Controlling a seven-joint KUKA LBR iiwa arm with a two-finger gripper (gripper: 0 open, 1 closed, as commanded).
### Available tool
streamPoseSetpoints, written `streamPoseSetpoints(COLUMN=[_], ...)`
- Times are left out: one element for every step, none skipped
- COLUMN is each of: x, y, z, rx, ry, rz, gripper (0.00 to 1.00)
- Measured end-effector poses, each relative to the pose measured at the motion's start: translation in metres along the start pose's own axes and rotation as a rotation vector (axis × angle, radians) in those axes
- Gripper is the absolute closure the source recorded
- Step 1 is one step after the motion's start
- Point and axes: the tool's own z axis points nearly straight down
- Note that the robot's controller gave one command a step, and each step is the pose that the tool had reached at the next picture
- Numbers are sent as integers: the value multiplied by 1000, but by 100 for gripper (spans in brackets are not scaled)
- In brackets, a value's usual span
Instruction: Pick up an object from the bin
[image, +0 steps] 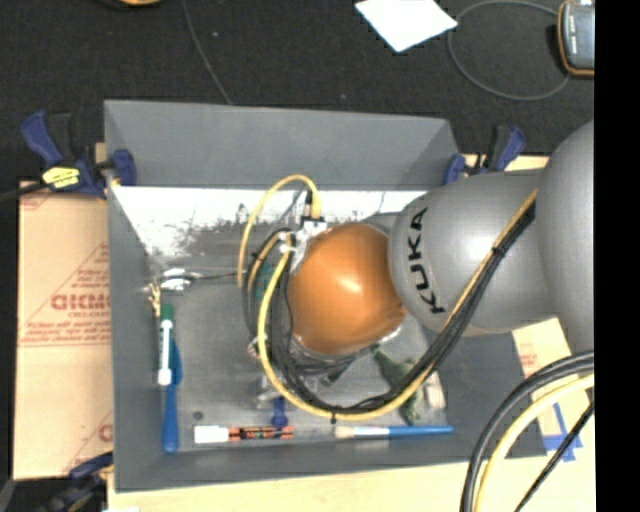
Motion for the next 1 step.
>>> streamPoseSetpoints(x=[-1], y=[5], z=[27], rx=[-6], ry=[-1], rz=[21], gripper=[100])
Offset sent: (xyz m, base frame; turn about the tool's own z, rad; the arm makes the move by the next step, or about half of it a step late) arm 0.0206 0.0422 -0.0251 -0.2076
